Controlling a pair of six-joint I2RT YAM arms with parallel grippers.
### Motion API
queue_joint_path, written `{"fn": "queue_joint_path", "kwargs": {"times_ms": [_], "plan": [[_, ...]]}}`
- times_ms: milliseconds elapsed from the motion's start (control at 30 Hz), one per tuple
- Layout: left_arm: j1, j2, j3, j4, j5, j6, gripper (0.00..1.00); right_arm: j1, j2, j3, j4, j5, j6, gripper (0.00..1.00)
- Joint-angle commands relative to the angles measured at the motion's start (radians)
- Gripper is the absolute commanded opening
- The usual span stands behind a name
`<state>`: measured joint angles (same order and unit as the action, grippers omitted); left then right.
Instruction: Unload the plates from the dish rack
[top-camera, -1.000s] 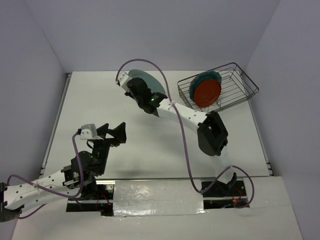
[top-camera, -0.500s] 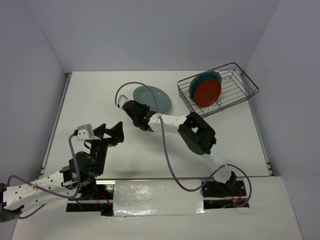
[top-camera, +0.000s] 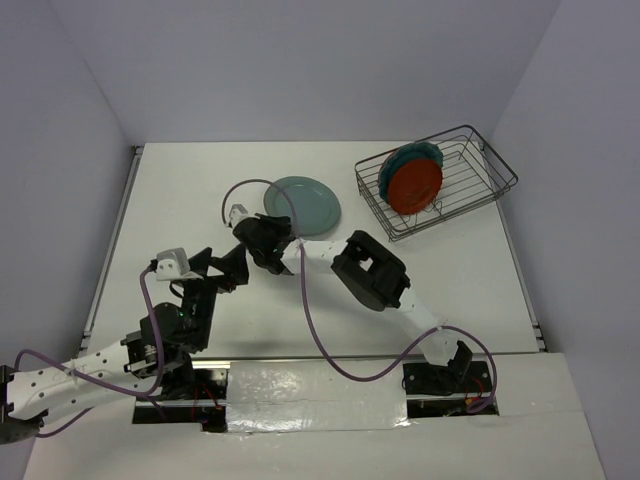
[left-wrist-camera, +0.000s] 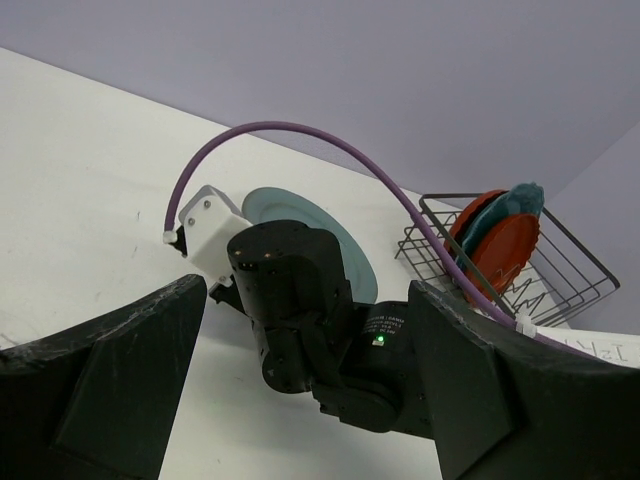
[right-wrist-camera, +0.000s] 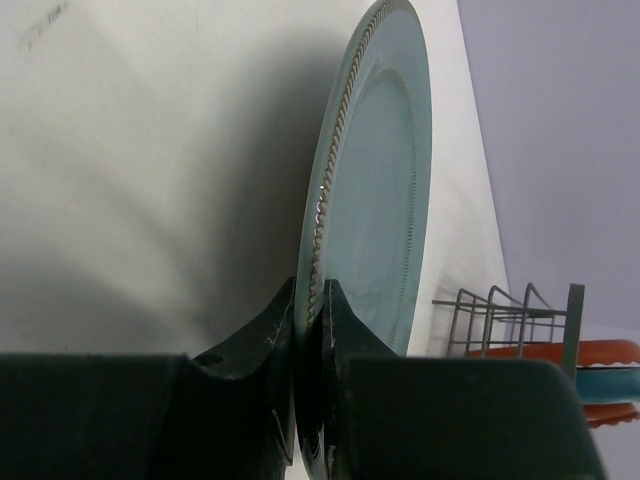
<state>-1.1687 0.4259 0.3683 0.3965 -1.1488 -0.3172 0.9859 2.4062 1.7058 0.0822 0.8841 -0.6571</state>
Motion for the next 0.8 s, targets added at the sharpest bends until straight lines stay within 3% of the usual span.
{"fn": "queue_joint_path", "kwargs": {"times_ms": [0,33,233,400,500,767], "plan": [[-0.006,0.011,0.017,0.048,-0.014,0.009,0.94,0.008,-0.005,0.086,-0.004,0.073,0.030,0.00],[-0.006,0.013,0.017,0.048,-0.014,0.007,0.94,0.010,-0.005,0.086,-0.012,0.075,0.034,0.00],[-0.006,0.008,0.012,0.054,-0.008,0.010,0.94,0.022,-0.016,0.052,-0.019,0.072,0.044,0.41],[-0.006,0.016,0.015,0.051,-0.012,0.012,0.95,0.027,-0.007,0.055,-0.027,0.070,0.051,0.47],[-0.006,0.017,0.015,0.053,-0.011,0.012,0.94,0.033,-0.005,0.054,-0.039,0.067,0.065,0.58],[-0.006,0.017,0.015,0.053,-0.006,0.013,0.95,0.040,-0.048,0.072,-0.202,-0.048,0.220,0.63]]}}
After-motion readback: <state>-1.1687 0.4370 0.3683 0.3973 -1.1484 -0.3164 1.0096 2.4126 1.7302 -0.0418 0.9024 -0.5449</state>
